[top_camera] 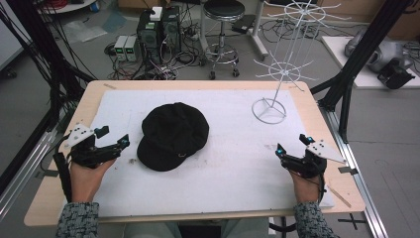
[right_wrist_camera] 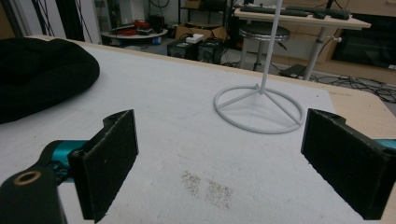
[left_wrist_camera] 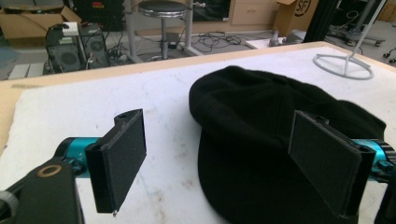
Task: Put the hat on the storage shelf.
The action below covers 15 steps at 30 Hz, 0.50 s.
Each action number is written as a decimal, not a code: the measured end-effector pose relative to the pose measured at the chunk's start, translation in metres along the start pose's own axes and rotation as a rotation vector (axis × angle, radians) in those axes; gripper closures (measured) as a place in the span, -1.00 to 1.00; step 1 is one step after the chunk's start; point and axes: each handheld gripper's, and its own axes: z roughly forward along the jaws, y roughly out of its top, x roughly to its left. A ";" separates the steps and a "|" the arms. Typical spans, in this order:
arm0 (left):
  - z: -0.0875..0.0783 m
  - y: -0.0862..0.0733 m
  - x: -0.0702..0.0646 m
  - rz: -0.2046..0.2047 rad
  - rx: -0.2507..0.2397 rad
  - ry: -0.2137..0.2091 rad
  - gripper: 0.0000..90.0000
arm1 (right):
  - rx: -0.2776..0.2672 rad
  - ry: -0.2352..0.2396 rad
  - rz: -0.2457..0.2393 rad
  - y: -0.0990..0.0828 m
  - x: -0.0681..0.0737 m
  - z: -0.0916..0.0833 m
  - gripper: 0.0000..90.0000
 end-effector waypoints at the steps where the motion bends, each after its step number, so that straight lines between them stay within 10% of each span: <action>1: 0.002 0.002 -0.001 0.005 0.002 -0.003 -0.57 | 0.000 -0.001 0.003 0.000 0.000 0.000 -0.78; 15: 0.042 0.048 -0.024 0.091 -0.024 -0.030 -0.57 | 0.014 0.009 0.009 -0.002 -0.002 0.001 -0.78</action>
